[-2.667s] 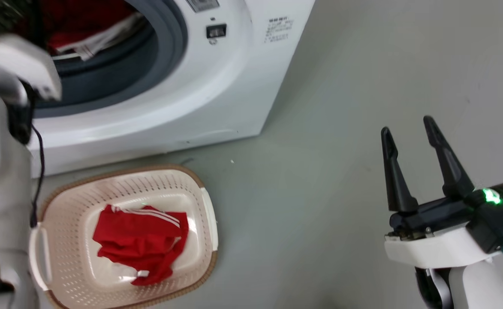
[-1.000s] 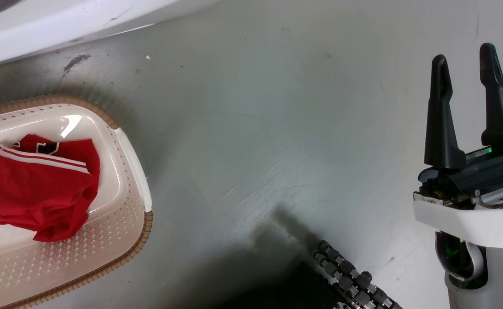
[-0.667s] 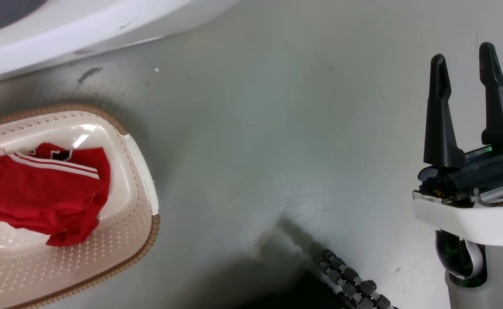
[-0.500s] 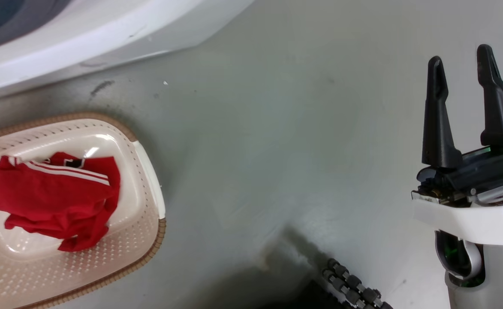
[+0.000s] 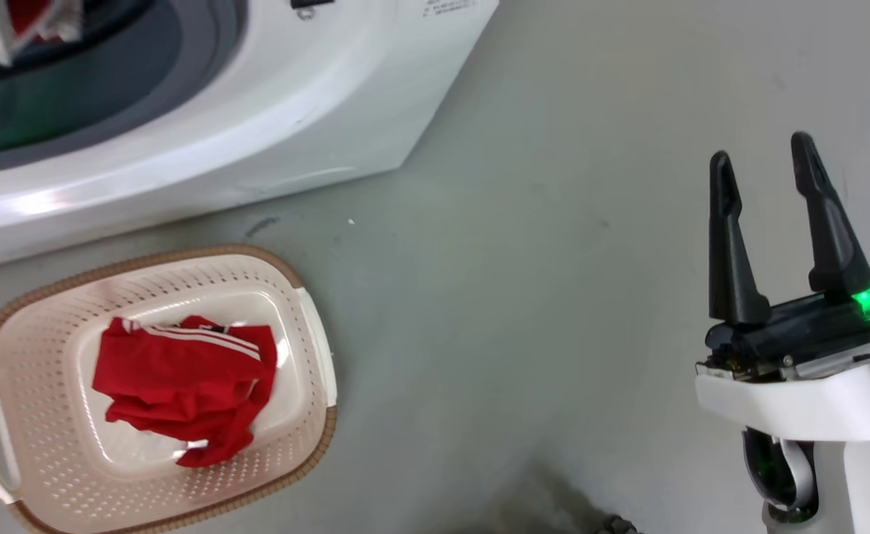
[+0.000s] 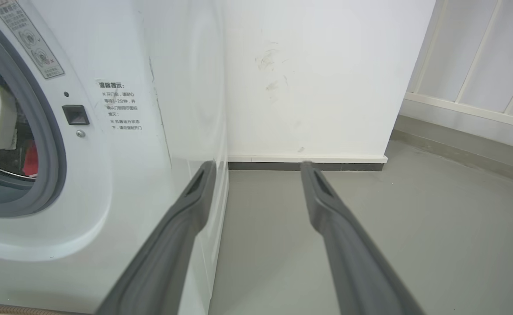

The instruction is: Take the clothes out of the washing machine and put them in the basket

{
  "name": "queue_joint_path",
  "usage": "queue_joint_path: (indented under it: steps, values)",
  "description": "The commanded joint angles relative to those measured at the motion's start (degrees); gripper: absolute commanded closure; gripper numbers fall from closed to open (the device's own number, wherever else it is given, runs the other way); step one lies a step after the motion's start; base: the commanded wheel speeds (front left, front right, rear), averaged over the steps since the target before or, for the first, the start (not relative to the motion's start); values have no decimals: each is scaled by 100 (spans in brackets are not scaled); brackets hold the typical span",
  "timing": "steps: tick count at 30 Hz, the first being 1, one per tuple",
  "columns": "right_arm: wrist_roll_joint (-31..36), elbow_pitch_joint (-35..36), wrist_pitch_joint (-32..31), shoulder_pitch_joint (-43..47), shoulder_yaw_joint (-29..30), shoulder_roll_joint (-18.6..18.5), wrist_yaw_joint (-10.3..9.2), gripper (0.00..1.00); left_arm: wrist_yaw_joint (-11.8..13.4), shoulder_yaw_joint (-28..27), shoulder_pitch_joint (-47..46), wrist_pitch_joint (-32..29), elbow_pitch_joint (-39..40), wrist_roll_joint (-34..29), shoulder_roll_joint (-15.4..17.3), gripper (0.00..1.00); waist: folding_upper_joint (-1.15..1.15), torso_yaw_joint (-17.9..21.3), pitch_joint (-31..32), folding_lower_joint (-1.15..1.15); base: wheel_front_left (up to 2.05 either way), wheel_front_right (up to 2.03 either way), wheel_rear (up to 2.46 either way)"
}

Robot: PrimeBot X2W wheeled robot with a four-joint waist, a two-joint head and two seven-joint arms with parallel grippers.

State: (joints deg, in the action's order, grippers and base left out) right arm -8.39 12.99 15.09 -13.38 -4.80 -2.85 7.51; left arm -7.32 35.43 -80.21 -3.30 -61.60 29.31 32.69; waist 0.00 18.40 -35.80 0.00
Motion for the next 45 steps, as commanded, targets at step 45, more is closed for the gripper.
queue_joint_path:
  steps: [45]
  values:
    - [791, -513, 11, 1928, -34, -4, -4, 0, 1589, -643, 6434, 1815, 3813, 104, -759, 100, 0, -950, 3236, 0, 0, 0, 0]
